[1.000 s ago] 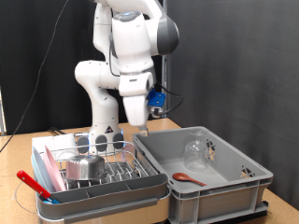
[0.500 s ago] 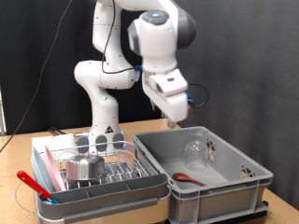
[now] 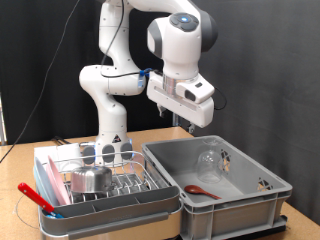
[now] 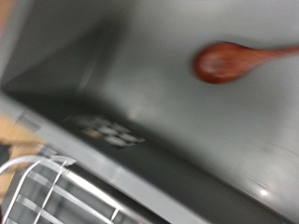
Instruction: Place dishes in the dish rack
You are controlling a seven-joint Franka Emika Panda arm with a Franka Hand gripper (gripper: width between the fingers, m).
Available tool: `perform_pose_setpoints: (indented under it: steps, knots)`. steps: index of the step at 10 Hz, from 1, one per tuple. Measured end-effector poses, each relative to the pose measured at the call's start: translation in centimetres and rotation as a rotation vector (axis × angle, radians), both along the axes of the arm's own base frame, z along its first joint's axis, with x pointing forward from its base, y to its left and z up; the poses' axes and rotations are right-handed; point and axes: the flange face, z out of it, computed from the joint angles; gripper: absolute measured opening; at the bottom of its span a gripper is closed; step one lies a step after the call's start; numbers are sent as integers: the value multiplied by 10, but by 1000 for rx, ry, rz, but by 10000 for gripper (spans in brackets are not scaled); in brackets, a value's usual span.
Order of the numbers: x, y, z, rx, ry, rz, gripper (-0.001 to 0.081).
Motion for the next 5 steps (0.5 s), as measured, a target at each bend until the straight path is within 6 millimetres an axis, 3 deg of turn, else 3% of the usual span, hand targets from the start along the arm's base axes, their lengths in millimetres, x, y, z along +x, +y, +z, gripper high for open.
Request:
perform_pose_setpoints:
  steps: [4, 5]
  knots:
    - [-12, 12, -7, -41, 55, 450, 809]
    - [-11, 11, -7, -37, 50, 402, 809]
